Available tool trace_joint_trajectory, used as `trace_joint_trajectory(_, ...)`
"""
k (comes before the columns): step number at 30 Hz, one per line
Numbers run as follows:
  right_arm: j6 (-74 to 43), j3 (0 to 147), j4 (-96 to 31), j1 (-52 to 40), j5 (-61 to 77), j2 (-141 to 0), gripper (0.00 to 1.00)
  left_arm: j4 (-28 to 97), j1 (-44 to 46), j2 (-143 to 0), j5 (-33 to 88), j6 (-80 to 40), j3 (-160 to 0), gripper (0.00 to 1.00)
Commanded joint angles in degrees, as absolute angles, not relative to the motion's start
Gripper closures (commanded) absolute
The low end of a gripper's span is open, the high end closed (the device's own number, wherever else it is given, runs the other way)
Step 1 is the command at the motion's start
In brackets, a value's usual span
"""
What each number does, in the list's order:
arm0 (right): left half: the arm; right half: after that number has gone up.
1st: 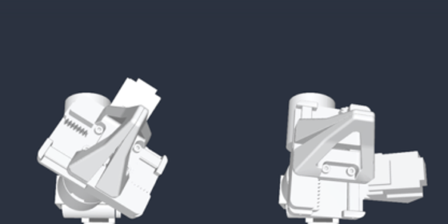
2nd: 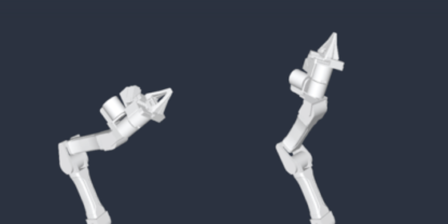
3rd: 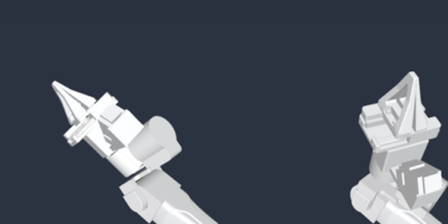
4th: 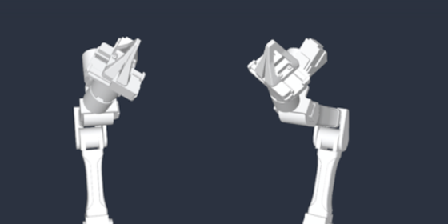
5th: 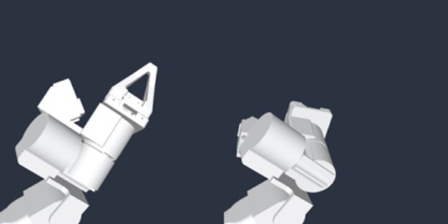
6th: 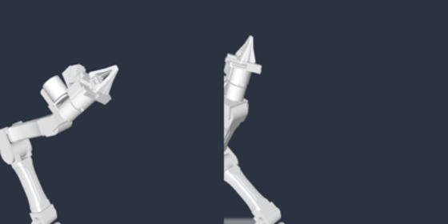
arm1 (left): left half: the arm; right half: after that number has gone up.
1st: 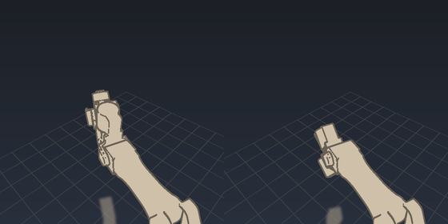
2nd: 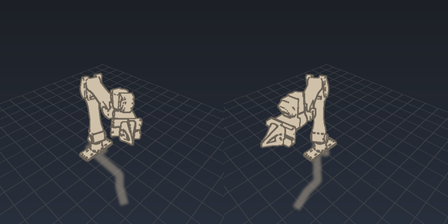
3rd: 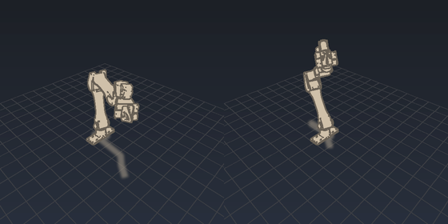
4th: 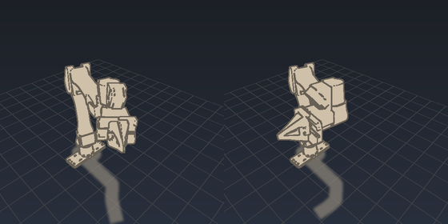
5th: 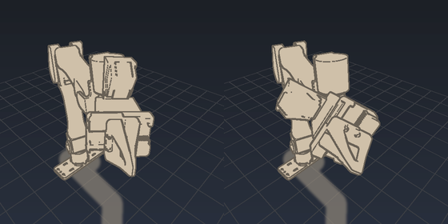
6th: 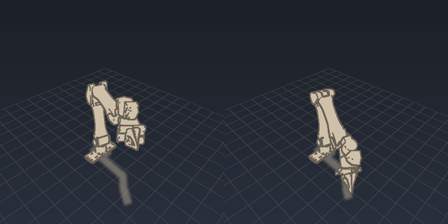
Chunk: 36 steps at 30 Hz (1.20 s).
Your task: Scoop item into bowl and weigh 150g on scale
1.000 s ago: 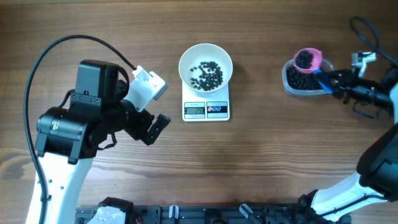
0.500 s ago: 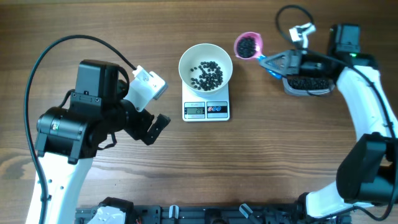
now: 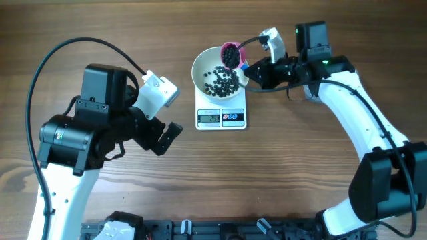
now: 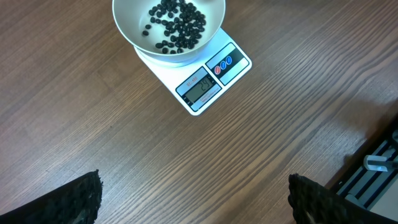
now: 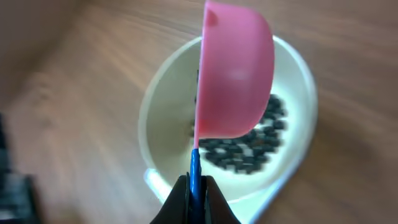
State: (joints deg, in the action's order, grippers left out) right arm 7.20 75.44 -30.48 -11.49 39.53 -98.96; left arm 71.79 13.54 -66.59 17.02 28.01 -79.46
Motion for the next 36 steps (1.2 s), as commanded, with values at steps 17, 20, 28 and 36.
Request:
trace_joint_trajectory(17, 34.52, 75.42, -28.82, -18.20, 16.69, -97.82, 0.96, 71.59, 13.61, -66.92, 17.08, 27.66, -80.49, 0.00)
trace_joint_trajectory(20, 34.76, 75.40, -28.71, -18.65, 14.50, -97.82, 0.96, 71.59, 13.61, -66.92, 17.08, 27.66, -80.49, 0.00)
trace_joint_trajectory(28, 37.26, 75.40, -28.99, -19.51, 13.54, -97.93, 0.96, 71.59, 13.61, -66.92, 17.08, 27.66, -80.49, 0.00)
trace_joint_trajectory(36, 37.12, 75.42, -28.53, -20.08, 10.46, -97.91, 0.96, 71.59, 13.61, -66.92, 17.10, 27.66, -80.49, 0.00)
